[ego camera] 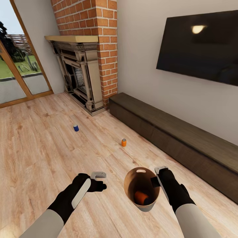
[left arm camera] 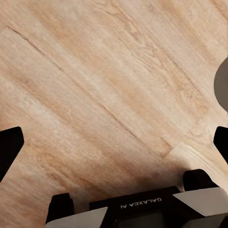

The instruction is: Put the three can of soda from the living room inside the tash can in the kitchen.

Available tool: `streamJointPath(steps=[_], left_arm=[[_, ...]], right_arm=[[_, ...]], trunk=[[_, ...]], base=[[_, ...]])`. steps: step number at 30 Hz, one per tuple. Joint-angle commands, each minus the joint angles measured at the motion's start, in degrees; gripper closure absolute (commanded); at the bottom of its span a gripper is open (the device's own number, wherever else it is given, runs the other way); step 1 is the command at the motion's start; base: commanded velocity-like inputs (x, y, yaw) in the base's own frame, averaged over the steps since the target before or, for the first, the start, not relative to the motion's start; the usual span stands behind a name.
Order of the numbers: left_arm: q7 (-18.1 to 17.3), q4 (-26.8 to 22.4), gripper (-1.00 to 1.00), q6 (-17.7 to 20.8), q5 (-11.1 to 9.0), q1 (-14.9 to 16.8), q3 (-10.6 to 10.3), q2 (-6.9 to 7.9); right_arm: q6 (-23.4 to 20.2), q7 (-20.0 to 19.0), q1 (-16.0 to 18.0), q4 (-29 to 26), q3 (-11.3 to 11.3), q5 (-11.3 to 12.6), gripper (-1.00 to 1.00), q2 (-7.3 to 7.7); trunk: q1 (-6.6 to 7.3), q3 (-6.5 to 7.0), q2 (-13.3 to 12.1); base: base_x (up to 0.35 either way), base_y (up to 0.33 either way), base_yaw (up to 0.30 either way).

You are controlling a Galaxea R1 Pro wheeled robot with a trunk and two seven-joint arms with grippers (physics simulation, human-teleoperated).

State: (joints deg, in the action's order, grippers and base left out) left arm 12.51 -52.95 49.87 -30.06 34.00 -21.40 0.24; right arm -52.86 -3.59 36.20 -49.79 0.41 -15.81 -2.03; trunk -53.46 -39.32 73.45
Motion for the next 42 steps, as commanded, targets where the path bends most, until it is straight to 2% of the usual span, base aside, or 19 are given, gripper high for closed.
streamJointPath(steps=[1,6,10,16,27,42], left_arm=[[0.34,0.05,-1.00,-0.01,0.00,0.00,-0.05,-0.03],[1.97,0.18,-1.00,0.04,0.02,0.01,-0.21,-0.16],[2.33,0.21,-1.00,0.05,0.08,0.01,-0.41,-0.19],[2.43,0.15,-1.00,0.05,0.09,0.01,-0.55,-0.31],[2.37,0.06,-1.00,0.13,0.03,0.01,-0.49,-0.32],[2.47,0.11,-1.00,0.14,0.07,0.01,-0.57,-0.41]], right_arm=[[0.00,-0.36,0.01,-0.01,-0.03,0.78,1.00,-0.02],[0.00,-0.44,0.01,-0.08,-0.17,0.78,1.00,-0.21],[-0.02,-0.38,0.01,-0.63,-2.19,0.78,1.00,-0.31],[-0.04,-0.37,0.01,-1.62,-3.20,0.78,1.00,-0.34],[-0.05,-0.37,-0.07,-4.71,-3.40,0.72,1.00,-0.42],[-0.05,-0.37,-0.08,-5.05,-3.22,0.69,1.00,-0.43]], trunk=[[0.00,0.00,0.00],[0.00,0.06,0.00],[0.00,0.33,0.00],[0.00,0.85,0.00],[0.00,1.86,0.00],[0.00,3.26,0.00]], base=[[0.046,0.000,0.000],[0.020,0.000,0.000],[0.004,0.000,0.000],[0.000,0.000,0.000],[0.000,0.000,0.000],[0.000,0.000,0.000]])
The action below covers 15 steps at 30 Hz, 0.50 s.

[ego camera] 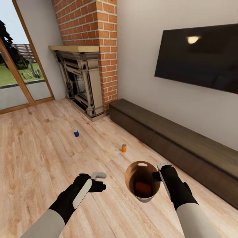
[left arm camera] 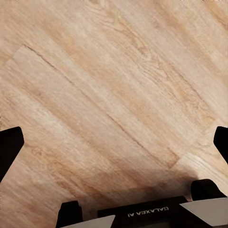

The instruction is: Put the three can of soda from the living room inside the tash can in the kitchen.

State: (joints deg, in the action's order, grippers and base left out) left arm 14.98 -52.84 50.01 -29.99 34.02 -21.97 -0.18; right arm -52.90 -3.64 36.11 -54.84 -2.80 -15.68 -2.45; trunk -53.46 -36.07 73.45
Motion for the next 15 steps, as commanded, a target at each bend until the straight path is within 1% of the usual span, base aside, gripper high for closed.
streamJointPath(steps=[1,6,15], left_arm=[[0.01,0.01,-1.00,0.00,0.01,0.00,0.00,0.00],[0.05,0.02,-1.00,0.00,0.02,0.00,0.00,-0.05],[0.05,0.02,-1.00,0.00,0.02,0.00,0.06,-0.08]], right_arm=[[-0.01,-0.31,0.01,-0.01,-0.02,0.56,1.00,-0.01],[-0.01,-0.31,0.01,-0.01,-0.07,0.56,1.00,0.02],[0.01,-0.31,-0.01,0.06,0.01,0.56,1.00,0.04]], trunk=[[0.00,0.10,0.00],[0.00,0.48,0.00],[0.00,0.60,0.00]], base=[[0.000,0.000,0.000],[0.000,0.000,0.000],[0.000,0.000,0.000]])
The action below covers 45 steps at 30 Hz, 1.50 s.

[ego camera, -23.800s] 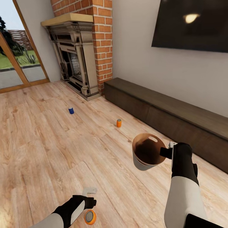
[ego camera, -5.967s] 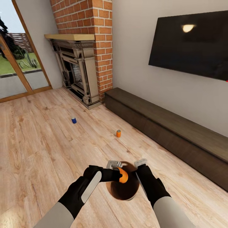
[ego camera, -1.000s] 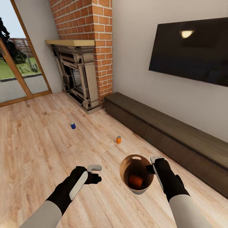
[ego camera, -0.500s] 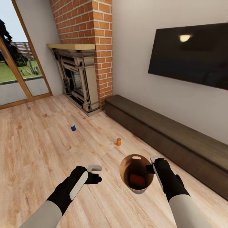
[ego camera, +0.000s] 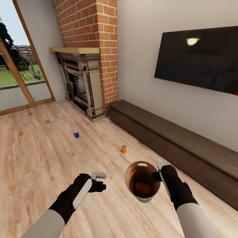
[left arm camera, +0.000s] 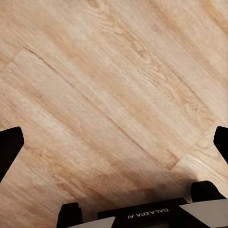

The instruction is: Put the three can of soda from the living room inside the tash can in the kitchen.

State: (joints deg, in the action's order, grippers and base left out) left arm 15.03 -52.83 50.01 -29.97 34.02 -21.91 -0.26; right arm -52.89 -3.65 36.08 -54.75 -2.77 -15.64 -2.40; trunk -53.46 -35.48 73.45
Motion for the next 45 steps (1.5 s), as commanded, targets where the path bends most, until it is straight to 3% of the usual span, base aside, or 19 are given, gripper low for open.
streamJointPath(steps=[1,37,45], left_arm=[[-0.02,0.00,-1.00,0.00,0.00,0.00,0.00,0.00],[0.16,0.12,-1.00,-0.31,-0.19,-0.08,0.14,0.09],[0.09,0.17,-1.00,-1.71,-0.26,-0.16,0.29,0.17]], right_arm=[[-0.03,-0.30,0.02,-0.01,0.02,0.52,1.00,-0.04],[0.17,-0.18,-0.06,0.00,0.10,0.56,1.00,-0.19],[0.72,-0.15,-2.57,0.00,-0.18,0.59,1.00,-0.08]], trunk=[[0.00,0.04,0.00],[0.00,3.26,0.00],[0.00,4.01,0.00]], base=[[0.000,0.000,0.000],[0.000,0.000,0.000],[0.000,0.000,0.000]])
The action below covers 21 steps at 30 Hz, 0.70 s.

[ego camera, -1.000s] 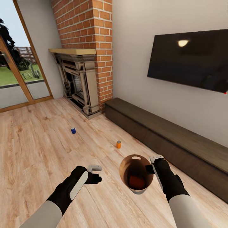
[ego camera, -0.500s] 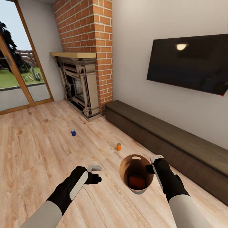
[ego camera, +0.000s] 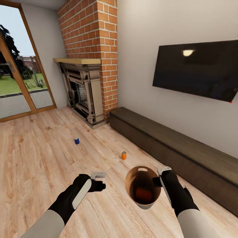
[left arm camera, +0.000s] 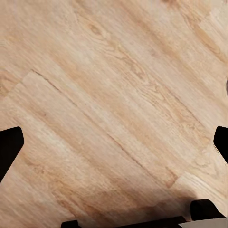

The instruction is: Put the three can of soda from the living room inside the tash can in the kitchen.

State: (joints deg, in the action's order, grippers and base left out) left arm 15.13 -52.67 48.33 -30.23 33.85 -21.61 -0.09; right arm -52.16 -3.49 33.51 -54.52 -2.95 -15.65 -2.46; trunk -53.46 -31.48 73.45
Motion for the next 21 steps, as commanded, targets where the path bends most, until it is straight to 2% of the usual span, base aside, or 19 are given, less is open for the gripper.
streamJointPath(steps=[1,4,7,9,14,17,21], left_arm=[[-0.01,0.01,-1.00,-0.25,-0.01,0.00,-0.01,0.00],[0.00,0.46,-1.00,-0.95,-0.02,-0.01,0.14,0.00],[-0.01,3.46,-1.00,-1.98,-0.07,-0.01,0.29,0.00],[-0.07,7.79,-1.00,-4.07,-0.06,-0.01,0.32,0.00],[-0.36,17.94,-1.00,-8.02,-0.10,-0.02,0.18,-0.04],[-0.56,21.72,-1.00,-9.27,-0.15,-0.02,0.12,-0.01],[-0.65,23.56,-1.00,-10.35,-0.14,-0.02,0.04,0.00]], right_arm=[[0.02,-0.32,-0.39,-0.24,-0.02,0.61,1.00,-0.01],[0.56,-0.40,-1.61,-0.20,-0.06,0.59,1.00,0.09],[1.65,-0.44,-2.23,-0.15,-1.07,0.63,1.00,0.21],[2.07,-0.45,-2.61,0.07,-2.98,0.67,1.00,0.20],[2.40,-0.47,-2.92,0.36,-5.15,0.70,1.00,0.17],[2.46,-0.46,-3.11,0.42,-5.61,0.70,1.00,0.12],[2.53,-0.46,-3.58,0.50,-5.83,0.69,1.00,0.16]], trunk=[[0.00,0.11,0.00],[0.00,0.39,0.00],[0.00,0.64,0.00],[0.00,0.73,0.00],[0.00,0.83,0.00],[0.00,0.84,0.00],[0.00,0.85,0.00]], base=[[0.000,0.000,0.000],[0.000,0.000,0.000],[0.000,0.000,0.018],[0.000,0.000,0.014],[0.000,0.000,0.005],[0.000,0.000,0.002],[0.000,0.000,0.000]])
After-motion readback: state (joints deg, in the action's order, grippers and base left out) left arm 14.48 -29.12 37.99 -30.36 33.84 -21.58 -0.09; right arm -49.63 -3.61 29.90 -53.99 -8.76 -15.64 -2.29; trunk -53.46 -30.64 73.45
